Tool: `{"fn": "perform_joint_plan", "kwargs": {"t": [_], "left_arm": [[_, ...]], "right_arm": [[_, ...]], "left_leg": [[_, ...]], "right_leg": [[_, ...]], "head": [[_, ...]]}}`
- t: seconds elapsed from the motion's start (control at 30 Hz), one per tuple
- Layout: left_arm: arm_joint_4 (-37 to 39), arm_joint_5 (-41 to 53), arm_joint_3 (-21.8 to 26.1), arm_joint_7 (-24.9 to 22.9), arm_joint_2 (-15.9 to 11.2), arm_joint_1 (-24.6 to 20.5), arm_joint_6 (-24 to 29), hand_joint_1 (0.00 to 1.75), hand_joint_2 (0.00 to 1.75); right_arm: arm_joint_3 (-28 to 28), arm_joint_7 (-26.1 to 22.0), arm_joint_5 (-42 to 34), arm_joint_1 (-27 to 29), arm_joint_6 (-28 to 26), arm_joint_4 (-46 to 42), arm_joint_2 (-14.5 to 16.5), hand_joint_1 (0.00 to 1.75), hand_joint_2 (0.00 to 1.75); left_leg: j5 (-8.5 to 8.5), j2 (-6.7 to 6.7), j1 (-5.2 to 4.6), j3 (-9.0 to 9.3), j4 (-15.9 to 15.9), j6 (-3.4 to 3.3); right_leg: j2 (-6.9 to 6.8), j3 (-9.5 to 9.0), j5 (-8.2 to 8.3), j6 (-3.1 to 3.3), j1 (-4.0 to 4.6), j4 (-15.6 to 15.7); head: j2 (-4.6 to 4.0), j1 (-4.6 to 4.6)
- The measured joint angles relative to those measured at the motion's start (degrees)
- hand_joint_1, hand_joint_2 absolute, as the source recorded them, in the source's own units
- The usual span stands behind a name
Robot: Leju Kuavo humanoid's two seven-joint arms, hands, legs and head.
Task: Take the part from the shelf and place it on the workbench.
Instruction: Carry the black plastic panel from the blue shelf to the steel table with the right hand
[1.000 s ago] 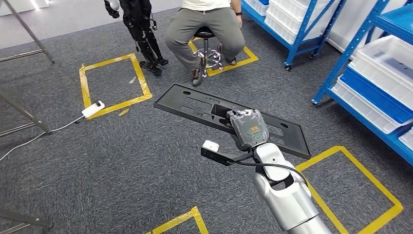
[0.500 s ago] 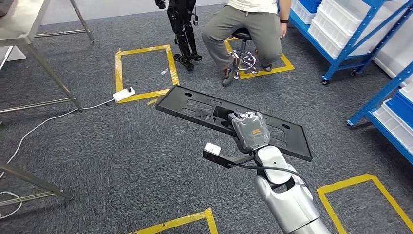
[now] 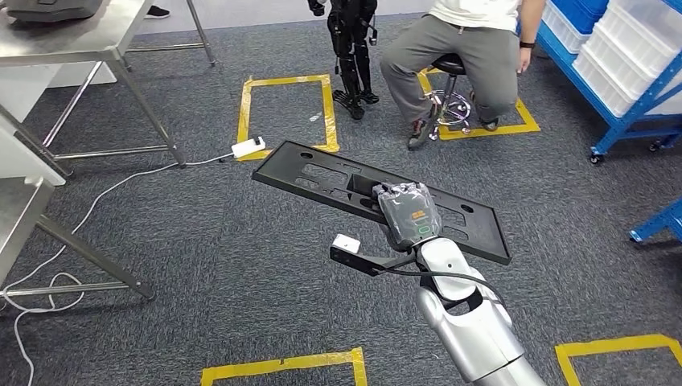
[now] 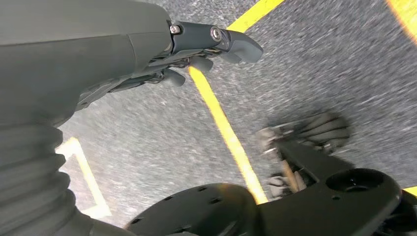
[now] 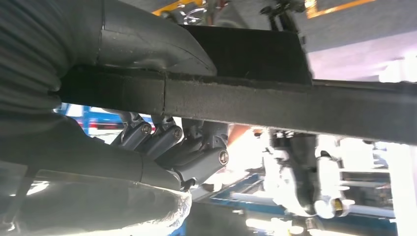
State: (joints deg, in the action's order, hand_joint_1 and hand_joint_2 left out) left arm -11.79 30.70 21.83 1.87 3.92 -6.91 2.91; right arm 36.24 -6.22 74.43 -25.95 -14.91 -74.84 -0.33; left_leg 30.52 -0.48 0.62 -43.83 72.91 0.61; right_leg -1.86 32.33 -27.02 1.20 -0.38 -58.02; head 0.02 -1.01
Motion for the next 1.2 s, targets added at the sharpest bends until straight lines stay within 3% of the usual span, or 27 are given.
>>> {"fn": "perform_joint_plan", "kwargs": {"t": [0.03, 0.07, 0.1, 0.17, 0.23, 0.3, 0.33, 0.4, 0.47, 0.53, 0.57, 0.6, 0.67, 0.73, 0.77, 0.8, 0.83, 0.9, 0.97, 1.03, 1.07, 1.1, 1.13, 1.2], "left_arm": [[0.0, -0.1, 0.1, 0.1, 0.0, 0.0, 0.0, 0.0, 1.75], [0.0, -0.2, 0.2, 0.2, 0.0, 0.0, 0.0, 0.0, 1.75], [0.0, -0.2, 0.3, 0.3, 0.0, 0.1, 0.0, 0.0, 1.75], [0.0, -0.3, 0.4, 0.4, -0.1, 0.3, 0.1, 0.0, 1.75], [0.0, -0.5, 0.6, 0.6, -0.3, 0.4, 0.2, 0.0, 1.75], [0.0, -0.5, 0.7, 0.7, -0.3, 0.6, 0.2, 0.0, 1.75], [0.0, -0.4, 0.7, 0.8, -0.3, 0.8, 0.1, 0.0, 1.75], [0.0, -0.2, 0.7, 0.8, -0.1, 0.8, 0.1, 0.0, 1.75], [0.0, 0.0, 0.7, 0.9, 0.0, 0.6, 0.0, 0.0, 1.75], [0.0, 0.0, 0.7, 0.8, 0.1, 0.5, 0.1, 0.0, 1.75], [0.0, 0.1, 0.7, 0.7, 0.1, 0.6, 0.1, 0.0, 1.75], [0.0, 0.1, 0.7, 0.7, 0.1, 0.6, 0.1, 0.0, 1.75], [0.0, 0.1, 0.8, 0.6, 0.1, 0.6, 0.1, 0.0, 1.75], [0.0, 0.1, 0.8, 0.6, 0.1, 0.6, 0.2, 0.0, 1.75], [0.0, 0.1, 0.8, 0.6, 0.1, 0.6, 0.2, 0.0, 1.75], [0.0, 0.1, 0.8, 0.6, 0.1, 0.7, 0.2, 0.0, 1.75], [0.0, 0.2, 0.8, 0.6, 0.1, 0.8, 0.2, 0.0, 1.75], [0.0, 0.3, 0.8, 0.6, 0.1, 0.9, 0.4, 0.0, 1.75], [0.0, 0.3, 0.9, 0.6, 0.0, 0.6, 0.5, 0.0, 1.75], [0.0, 0.3, 1.0, 0.5, 0.0, 0.5, 0.5, 0.0, 1.75], [0.0, 0.3, 1.1, 0.5, 0.0, 0.4, 0.4, 0.0, 1.75], [0.0, 0.3, 1.3, 0.4, 0.0, 0.5, 0.4, 0.0, 1.75], [0.0, 0.3, 1.4, 0.4, 0.0, 0.5, 0.4, 0.0, 1.75], [0.0, 0.3, 1.5, 0.4, 0.0, 0.5, 0.3, 0.0, 1.75]], "right_arm": [[0.1, -0.1, -0.1, 0.0, 0.0, 0.1, 0.0, 1.75, 1.75], [0.2, -0.2, -0.2, -0.1, 0.0, 0.1, 0.0, 1.75, 1.75], [0.3, -0.3, -0.4, -0.2, 0.1, 0.1, 0.1, 1.75, 1.75], [0.5, -0.6, -0.7, -0.6, 0.1, 0.1, 0.3, 1.75, 1.75], [0.7, -0.9, -1.0, -1.0, 0.2, 0.1, 0.5, 1.75, 1.75], [0.8, -0.9, -1.2, -1.4, 0.5, 0.1, 0.7, 1.75, 1.75], [0.9, -1.0, -1.2, -1.5, 0.6, 0.1, 0.8, 1.75, 1.75], [1.1, -1.0, -1.2, -1.8, 0.9, 0.1, 0.8, 1.75, 1.75], [1.3, -1.0, -1.2, -2.0, 1.0, 0.1, 0.5, 1.75, 1.75], [1.3, -1.0, -1.2, -1.9, 1.0, 0.3, 0.1, 1.75, 1.75], [1.4, -1.0, -1.2, -1.9, 1.1, 0.3, 0.0, 1.75, 1.75], [1.4, -1.0, -1.2, -1.9, 1.1, 0.4, -0.1, 1.75, 1.75], [1.4, -1.0, -1.2, -2.0, 1.1, 0.4, -0.2, 1.75, 1.75], [1.5, -1.0, -1.2, -2.2, 1.1, 0.4, -0.2, 1.75, 1.75], [1.6, -1.0, -1.2, -2.2, 1.1, 0.4, -0.2, 1.75, 1.75], [1.6, -1.0, -1.2, -2.3, 1.1, 0.4, -0.2, 1.75, 1.75], [1.7, -1.0, -1.2, -2.4, 1.1, 0.4, -0.1, 1.75, 1.75], [1.7, -1.0, -1.2, -2.7, 1.2, 0.4, 0.1, 1.75, 1.75], [1.7, -1.0, -1.2, -2.8, 1.2, 0.5, 0.1, 1.75, 1.75], [1.7, -1.0, -1.2, -2.7, 1.3, 0.7, -0.1, 1.75, 1.75], [1.7, -1.0, -1.2, -2.6, 1.3, 0.7, -0.1, 1.75, 1.75], [1.7, -1.1, -1.2, -2.6, 1.3, 0.8, -0.2, 1.75, 1.75], [1.8, -1.2, -1.3, -2.6, 1.3, 0.8, -0.1, 1.75, 1.75], [1.8, -1.4, -1.3, -2.8, 1.3, 0.9, -0.1, 1.75, 1.75]], "left_leg": [[0.39, 0.26, 0.01, -0.74, 1.8, -0.01], [-0.33, 0.4, 0.0, -0.19, 1.1, -0.11], [-1.85, 0.76, -0.05, 1.57, -1.9, -0.33], [-4.75, 2.91, -0.47, 6.34, -10.0, -1.04], [-5.66, 4.19, -1.03, 8.55, -14.3, -1.7], [-5.83, 3.02, -1.21, 8.45, -14.7, -2.2], [-6.06, 2.37, -1.07, 8.57, -15.0, -2.47], [-6.59, 1.14, -0.59, 8.87, -15.6, -3.05], [-6.8, -0.28, -0.34, 8.85, -15.7, -3.3], [-6.86, -1.95, -0.24, 8.8, -15.7, -3.28], [-6.88, -2.8, -0.15, 8.8, -15.7, -3.2], [-6.91, -3.65, -0.02, 8.84, -15.6, -3.03], [-6.87, -5.28, 0.18, 8.75, -15.4, -2.33], [-6.9, -6.66, 0.24, 8.19, -15.1, -1.39], [-7.02, -7.23, 0.3, 7.87, -15.1, -0.96], [-7.16, -7.8, 0.48, 7.58, -15.1, -0.64], [-7.15, -7.47, 0.64, 7.38, -15.0, -0.41], [-5.64, -4.27, 0.58, 6.11, -12.5, -0.11], [-2.08, -0.69, 0.36, 2.89, -5.6, 0.0], [0.52, 0.01, 0.35, -0.42, 1.1, -0.11], [0.38, 0.07, 0.29, -0.77, 1.9, -0.32], [-0.75, 0.25, 0.17, 0.1, 0.5, -0.65], [-2.52, 0.8, -0.08, 2.07, -3.0, -1.12], [-5.04, 3.46, -1.09, 6.33, -10.6, -2.2]], "right_leg": [[-0.83, 0.02, -0.06, 0.1, 0.2, 0.0], [-1.58, 0.0, -0.12, 0.17, 0.36, 0.0], [-2.27, -0.05, -0.18, 0.24, 0.5, 0.0], [-3.42, -0.18, -0.35, 0.31, 0.92, 0.0], [-4.48, -0.2, -0.54, 0.13, 1.29, 0.0], [-5.56, -0.31, -0.7, -0.23, 1.43, 0.0], [-5.11, -0.16, -0.93, -0.44, 1.39, -0.2], [-2.05, 1.08, -2.53, -0.64, 1.13, -3.2], [0.97, 4.45, -5.67, -0.56, 0.56, -10.7], [1.57, 7.57, -7.56, -0.96, 0.07, -16.9], [1.62, 7.75, -7.12, -1.52, -0.18, -16.9], [1.74, 6.81, -5.79, -2.23, -0.49, -14.6], [3.68, 3.26, -2.32, -3.7, -1.4, -6.5], [5.49, 1.15, -0.49, -3.9, -1.88, -1.6], [5.63, 1.01, -0.37, -3.53, -1.8, -1.2], [4.92, 0.99, -0.21, -3.04, -1.67, -1.2], [4.37, 0.99, -0.11, -2.65, -1.62, -1.2], [3.13, 0.85, 0.01, -1.8, -1.47, -1.0], [1.75, 0.75, -0.12, -1.12, -0.92, -1.0], [0.12, 0.71, -0.31, -0.72, -0.29, -1.0], [-0.67, 0.67, -0.41, -0.58, -0.01, -1.0], [-1.42, 0.58, -0.51, -0.44, 0.22, -1.0], [-2.1, 0.44, -0.62, -0.3, 0.4, -1.0], [-3.32, 0.2, -0.86, -0.17, 0.81, -1.0]], "head": [[0.0, 0.01], [0.0, -0.02], [0.0, -0.01], [0.0, 0.01], [0.0, 0.04], [0.0, 0.04], [0.0, 0.07], [0.0, 0.17], [0.0, 0.4], [0.0, 0.52], [0.0, 0.55], [0.0, 0.53], [0.0, 0.61], [0.0, 0.6], [0.0, 0.6], [0.0, 0.51], [0.0, 0.45], [0.0, 0.32], [0.0, 0.2], [0.0, 0.18], [0.0, 0.17], [0.0, 0.18], [0.0, 0.17], [0.0, 0.2]]}}
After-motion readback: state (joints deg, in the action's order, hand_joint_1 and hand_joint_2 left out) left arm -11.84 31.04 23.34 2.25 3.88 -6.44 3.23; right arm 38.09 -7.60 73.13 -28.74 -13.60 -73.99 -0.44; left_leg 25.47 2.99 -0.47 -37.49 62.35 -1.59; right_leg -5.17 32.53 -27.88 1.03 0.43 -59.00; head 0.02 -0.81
